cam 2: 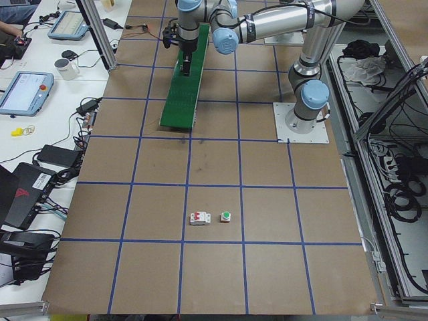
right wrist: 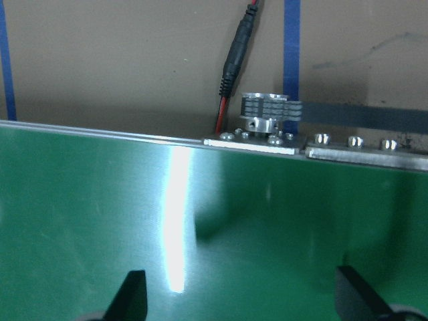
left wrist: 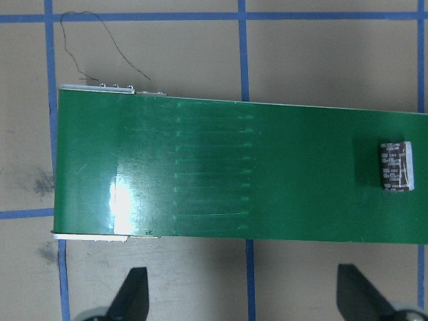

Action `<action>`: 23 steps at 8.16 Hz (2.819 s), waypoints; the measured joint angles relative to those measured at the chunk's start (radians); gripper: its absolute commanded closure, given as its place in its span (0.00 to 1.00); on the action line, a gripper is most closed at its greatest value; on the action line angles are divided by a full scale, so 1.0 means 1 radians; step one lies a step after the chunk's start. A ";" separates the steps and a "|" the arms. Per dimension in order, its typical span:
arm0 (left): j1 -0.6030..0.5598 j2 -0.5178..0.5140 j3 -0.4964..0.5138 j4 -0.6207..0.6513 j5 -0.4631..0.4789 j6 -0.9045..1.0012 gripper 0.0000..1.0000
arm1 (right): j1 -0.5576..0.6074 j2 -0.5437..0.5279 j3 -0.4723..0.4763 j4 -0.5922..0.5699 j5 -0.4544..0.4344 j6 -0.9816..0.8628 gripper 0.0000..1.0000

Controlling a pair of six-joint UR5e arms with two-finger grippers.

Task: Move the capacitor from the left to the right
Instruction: 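Hold the left gripper still while the belt carries the capacitor toward the right gripper, then lower the right gripper onto the capacitor on the belt and grasp it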

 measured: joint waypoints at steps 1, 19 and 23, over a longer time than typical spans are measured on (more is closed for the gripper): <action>-0.001 0.000 0.000 0.000 0.000 -0.001 0.00 | 0.007 -0.001 -0.001 0.000 0.000 0.004 0.00; -0.004 -0.003 -0.002 -0.006 0.010 0.003 0.00 | 0.174 -0.004 -0.022 -0.039 -0.077 0.177 0.02; -0.004 -0.005 -0.002 -0.002 0.010 0.004 0.00 | 0.187 0.008 -0.021 -0.051 -0.151 0.191 0.44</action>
